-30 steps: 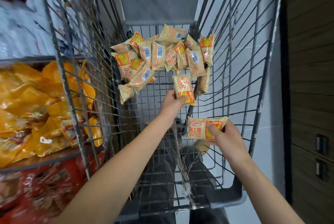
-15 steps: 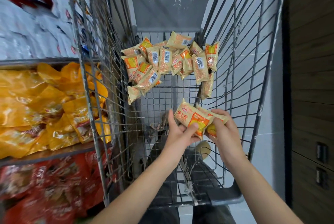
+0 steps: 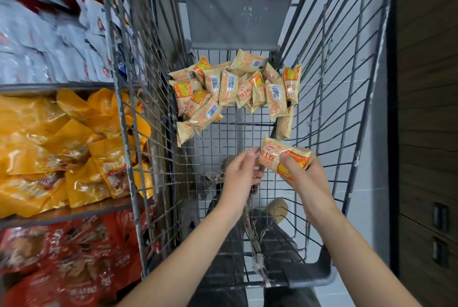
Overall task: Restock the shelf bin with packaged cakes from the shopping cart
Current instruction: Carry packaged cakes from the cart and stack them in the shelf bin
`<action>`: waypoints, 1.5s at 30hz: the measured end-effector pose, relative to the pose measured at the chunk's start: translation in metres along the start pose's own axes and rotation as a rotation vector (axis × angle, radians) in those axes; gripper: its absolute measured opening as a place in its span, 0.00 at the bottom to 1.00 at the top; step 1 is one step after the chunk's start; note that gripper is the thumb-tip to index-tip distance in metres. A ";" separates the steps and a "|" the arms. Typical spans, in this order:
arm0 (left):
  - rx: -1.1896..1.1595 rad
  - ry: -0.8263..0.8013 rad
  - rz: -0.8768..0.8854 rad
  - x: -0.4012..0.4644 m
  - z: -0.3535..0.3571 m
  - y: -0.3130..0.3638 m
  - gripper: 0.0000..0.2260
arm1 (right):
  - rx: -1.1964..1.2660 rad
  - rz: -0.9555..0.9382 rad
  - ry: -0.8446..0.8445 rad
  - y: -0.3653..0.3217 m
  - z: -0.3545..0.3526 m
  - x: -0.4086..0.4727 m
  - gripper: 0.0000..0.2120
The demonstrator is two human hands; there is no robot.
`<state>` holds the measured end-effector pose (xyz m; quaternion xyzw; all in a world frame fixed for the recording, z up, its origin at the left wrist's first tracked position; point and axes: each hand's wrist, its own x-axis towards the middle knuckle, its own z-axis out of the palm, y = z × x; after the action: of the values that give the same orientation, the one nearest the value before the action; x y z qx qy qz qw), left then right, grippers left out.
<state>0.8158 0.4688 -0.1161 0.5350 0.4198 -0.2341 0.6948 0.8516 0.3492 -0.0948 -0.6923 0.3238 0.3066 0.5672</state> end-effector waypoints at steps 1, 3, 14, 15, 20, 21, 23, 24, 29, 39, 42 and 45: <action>0.026 0.038 0.013 0.010 -0.004 0.004 0.10 | 0.002 -0.001 0.015 -0.001 0.000 0.001 0.08; 0.118 0.120 0.081 0.039 -0.007 0.012 0.13 | -0.001 0.000 0.042 -0.002 -0.002 0.003 0.08; 1.359 0.067 0.566 0.228 -0.001 0.060 0.25 | -0.048 0.016 0.060 0.014 -0.009 0.009 0.07; 1.472 0.099 0.571 0.237 0.001 0.058 0.25 | -0.055 0.016 0.059 0.016 -0.009 0.011 0.07; 1.699 0.244 0.525 0.248 0.012 0.053 0.22 | -0.095 0.011 0.037 0.018 -0.005 0.012 0.08; 1.690 0.247 0.507 0.247 0.013 0.053 0.21 | -0.097 0.007 0.037 0.018 -0.004 0.012 0.08; 1.641 0.243 0.483 0.245 0.011 0.055 0.19 | -0.093 -0.001 0.038 0.016 -0.003 0.011 0.07; 1.599 0.238 0.488 0.242 0.009 0.057 0.20 | -0.085 0.004 0.040 0.015 -0.002 0.010 0.07; 1.239 0.200 0.522 0.201 -0.003 0.054 0.25 | -0.038 -0.011 0.028 0.014 0.001 -0.008 0.08; 0.576 0.014 0.336 0.008 -0.047 0.025 0.19 | 0.028 -0.043 -0.046 0.013 -0.019 -0.091 0.09; 0.495 0.071 0.341 -0.050 -0.057 0.013 0.10 | 0.008 -0.079 -0.092 0.012 -0.031 -0.109 0.09; 0.357 0.126 0.336 -0.114 -0.065 -0.006 0.07 | -0.018 -0.130 -0.148 0.011 -0.044 -0.133 0.08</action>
<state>0.7278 0.5140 -0.0295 0.7252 0.3195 -0.1521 0.5907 0.7652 0.3183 0.0119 -0.6923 0.2330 0.3223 0.6021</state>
